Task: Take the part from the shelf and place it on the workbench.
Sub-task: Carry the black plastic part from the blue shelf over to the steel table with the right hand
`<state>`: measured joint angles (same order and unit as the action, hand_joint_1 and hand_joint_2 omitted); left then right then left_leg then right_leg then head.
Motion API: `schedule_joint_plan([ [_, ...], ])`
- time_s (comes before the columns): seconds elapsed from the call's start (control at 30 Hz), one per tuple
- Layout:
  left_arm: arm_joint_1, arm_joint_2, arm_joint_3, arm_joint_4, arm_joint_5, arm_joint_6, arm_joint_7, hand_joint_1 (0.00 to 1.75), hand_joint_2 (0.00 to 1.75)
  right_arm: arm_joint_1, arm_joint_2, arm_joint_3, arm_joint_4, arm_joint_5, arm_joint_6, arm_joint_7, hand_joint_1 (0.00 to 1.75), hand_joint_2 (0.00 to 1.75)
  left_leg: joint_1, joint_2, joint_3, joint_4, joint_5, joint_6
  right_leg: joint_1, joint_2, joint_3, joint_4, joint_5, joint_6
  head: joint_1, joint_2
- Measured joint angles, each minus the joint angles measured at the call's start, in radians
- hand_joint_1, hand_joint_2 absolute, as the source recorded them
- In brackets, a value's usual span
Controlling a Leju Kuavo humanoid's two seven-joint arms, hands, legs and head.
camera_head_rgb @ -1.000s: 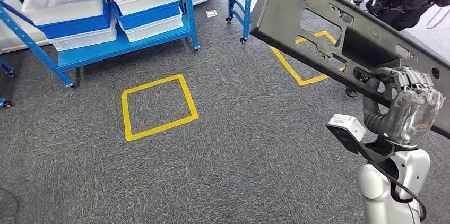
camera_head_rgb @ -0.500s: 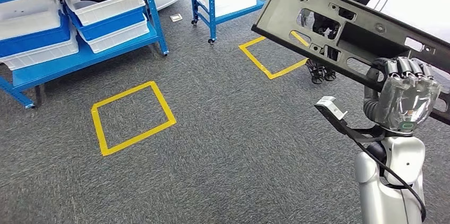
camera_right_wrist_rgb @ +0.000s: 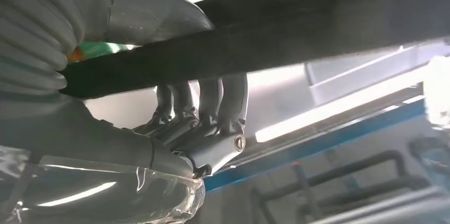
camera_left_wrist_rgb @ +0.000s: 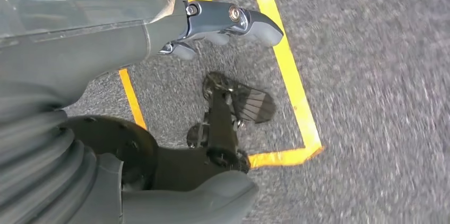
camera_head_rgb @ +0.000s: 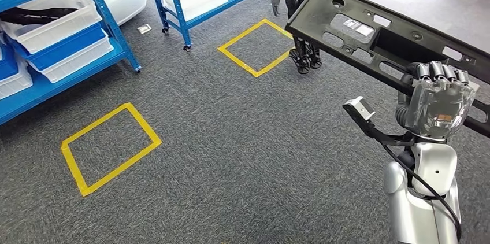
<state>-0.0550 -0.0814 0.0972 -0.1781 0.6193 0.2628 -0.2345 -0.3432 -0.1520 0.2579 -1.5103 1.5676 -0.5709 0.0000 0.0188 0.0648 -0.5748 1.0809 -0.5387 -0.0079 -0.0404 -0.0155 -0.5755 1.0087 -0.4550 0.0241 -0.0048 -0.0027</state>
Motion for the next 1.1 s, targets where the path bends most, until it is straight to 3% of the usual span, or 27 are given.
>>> schedule_joint_plan([
  [0.03, 0.001, 0.0, 0.0, 0.0, 0.0, 0.0, 0.001, 0.0, 1.75, -0.002, 0.001, 0.0, 0.0, 0.001, 0.003, 0.004, 1.75, 1.75, 0.001, -0.031, -0.023, 0.052, -0.033, -0.001, 0.002, 0.008, -0.003, 0.0, 0.002, -0.004, 0.0, 0.0],
  [0.07, 0.001, 0.0, 0.0, 0.0, 0.0, 0.0, 0.001, 0.0, 1.75, -0.003, 0.001, 0.0, 0.001, 0.002, 0.006, 0.007, 1.75, 1.75, 0.001, -0.047, -0.042, 0.097, -0.058, -0.001, 0.003, 0.014, -0.004, 0.0, 0.003, -0.006, 0.0, 0.0],
  [0.2, 0.004, 0.001, 0.0, 0.0, 0.0, 0.0, 0.002, 0.0, 1.75, -0.002, 0.002, 0.001, 0.002, 0.002, 0.01, 0.009, 1.75, 1.75, 0.0, -0.058, -0.073, 0.158, -0.078, 0.001, 0.007, 0.029, -0.008, 0.0, 0.005, -0.009, 0.0, 0.0],
  [0.27, 0.005, 0.003, 0.0, 0.0, 0.0, -0.001, 0.004, 0.0, 1.75, 0.0, 0.004, 0.002, 0.004, 0.002, 0.015, 0.01, 1.75, 1.75, -0.005, -0.102, -0.03, 0.058, -0.015, 0.028, 0.016, 0.068, -0.013, 0.001, 0.011, -0.013, 0.001, 0.0],
  [0.33, 0.005, 0.006, 0.0, 0.0, 0.0, -0.002, 0.004, 0.0, 1.75, 0.002, 0.004, 0.003, 0.005, 0.003, 0.018, 0.01, 1.75, 1.75, -0.015, -0.133, 0.026, -0.065, 0.05, 0.053, 0.021, 0.107, -0.021, 0.001, 0.02, -0.009, 0.002, 0.0],
  [0.4, 0.005, 0.006, 0.0, 0.0, 0.0, -0.002, 0.004, 0.0, 1.75, 0.003, 0.003, 0.003, 0.005, 0.001, 0.018, 0.01, 1.75, 1.75, -0.019, -0.112, 0.029, -0.077, 0.057, 0.054, 0.023, 0.125, -0.031, -0.001, 0.027, 0.003, 0.001, 0.0],
  [0.47, 0.003, 0.003, 0.0, 0.0, 0.0, -0.003, 0.004, 0.0, 1.75, 0.006, -0.002, 0.002, 0.005, -0.01, 0.017, 0.007, 1.75, 1.75, -0.016, -0.089, 0.036, -0.1, 0.072, 0.058, 0.029, 0.102, -0.054, 0.028, 0.014, 0.007, 0.003, 0.0],
  [0.53, 0.004, 0.001, 0.0, 0.0, 0.0, -0.002, 0.005, 0.0, 1.75, 0.007, -0.007, 0.003, 0.004, -0.028, 0.017, 0.001, 1.75, 1.75, -0.015, -0.065, 0.04, -0.113, 0.081, 0.061, 0.032, 0.055, -0.106, 0.13, -0.035, 0.001, 0.007, 0.0],
  [0.6, 0.005, 0.001, 0.001, 0.0, 0.0, 0.0, 0.006, 0.0, 1.75, 0.013, -0.008, 0.003, 0.004, -0.042, 0.017, -0.003, 1.75, 1.75, -0.016, -0.039, 0.037, -0.113, 0.081, 0.061, 0.031, 0.035, -0.16, 0.248, -0.081, 0.001, 0.01, 0.0],
  [0.63, 0.006, 0.001, 0.001, 0.0, 0.0, 0.0, 0.006, 0.0, 1.75, 0.018, -0.008, 0.004, 0.004, -0.048, 0.017, -0.006, 1.75, 1.75, -0.016, -0.027, 0.037, -0.112, 0.08, 0.06, 0.028, 0.029, -0.168, 0.271, -0.087, 0.006, 0.011, 0.0],
  [0.67, 0.006, 0.0, 0.001, 0.0, 0.0, 0.001, 0.006, 0.0, 1.75, 0.022, -0.009, 0.004, 0.005, -0.052, 0.016, -0.008, 1.75, 1.75, -0.015, -0.014, 0.036, -0.112, 0.079, 0.059, 0.024, 0.023, -0.157, 0.255, -0.078, 0.015, 0.011, 0.0],
  [0.7, 0.005, 0.0, 0.001, 0.0, 0.0, 0.001, 0.006, 0.0, 1.75, 0.024, -0.01, 0.004, 0.005, -0.055, 0.016, -0.01, 1.75, 1.75, -0.014, -0.002, 0.036, -0.11, 0.077, 0.056, 0.019, 0.009, -0.126, 0.203, -0.059, 0.025, 0.011, 0.0],
  [0.77, 0.005, 0.0, 0.001, 0.0, 0.001, 0.002, 0.006, 0.0, 1.75, 0.023, -0.011, 0.004, 0.004, -0.06, 0.014, -0.012, 1.75, 1.75, -0.017, 0.02, 0.035, -0.098, 0.067, 0.043, 0.014, -0.049, -0.049, 0.071, -0.02, 0.04, 0.012, 0.0],
  [0.83, 0.005, 0.002, 0.001, 0.0, 0.001, 0.002, 0.006, 0.0, 1.75, 0.023, -0.012, 0.003, 0.004, -0.061, 0.01, -0.013, 1.75, 1.75, -0.023, 0.041, 0.035, -0.086, 0.056, 0.031, 0.016, -0.078, -0.014, 0.007, -0.004, 0.032, 0.01, 0.0],
  [0.9, 0.004, 0.002, 0.001, 0.0, 0.002, 0.003, 0.006, 0.0, 1.75, 0.026, -0.015, 0.001, 0.001, -0.061, 0.008, -0.013, 1.75, 1.75, -0.023, 0.065, 0.037, -0.083, 0.052, 0.026, 0.017, -0.051, -0.018, 0.005, -0.001, 0.015, 0.005, 0.0],
  [0.93, 0.004, 0.002, 0.001, 0.0, 0.002, 0.003, 0.006, 0.0, 1.75, 0.027, -0.016, 0.0, -0.002, -0.06, 0.008, -0.013, 1.75, 1.75, -0.019, 0.063, 0.037, -0.079, 0.046, 0.023, 0.016, -0.037, -0.019, 0.004, 0.002, 0.01, 0.004, 0.0],
  [1.0, 0.004, 0.002, 0.001, 0.0, 0.002, 0.003, 0.006, 0.0, 1.75, 0.024, -0.018, -0.003, -0.012, -0.054, 0.008, -0.013, 1.75, 1.75, -0.01, 0.016, 0.016, -0.024, 0.005, 0.015, 0.011, -0.011, -0.019, 0.003, 0.006, -0.003, 0.003, 0.0],
  [1.07, 0.005, 0.001, 0.0, 0.0, 0.002, 0.003, 0.006, 0.0, 1.75, 0.019, -0.018, -0.008, -0.023, -0.044, 0.009, -0.012, 1.75, 1.75, -0.006, -0.044, -0.042, 0.104, -0.063, 0.01, 0.013, 0.014, -0.02, 0.003, 0.008, -0.011, 0.002, 0.0],
  [1.1, 0.006, 0.001, 0.0, 0.0, 0.002, 0.003, 0.006, 0.0, 1.75, 0.017, -0.019, -0.011, -0.026, -0.041, 0.01, -0.011, 1.75, 1.75, -0.006, -0.057, -0.075, 0.168, -0.086, 0.009, 0.014, 0.028, -0.02, 0.003, 0.008, -0.013, 0.002, 0.0],
])
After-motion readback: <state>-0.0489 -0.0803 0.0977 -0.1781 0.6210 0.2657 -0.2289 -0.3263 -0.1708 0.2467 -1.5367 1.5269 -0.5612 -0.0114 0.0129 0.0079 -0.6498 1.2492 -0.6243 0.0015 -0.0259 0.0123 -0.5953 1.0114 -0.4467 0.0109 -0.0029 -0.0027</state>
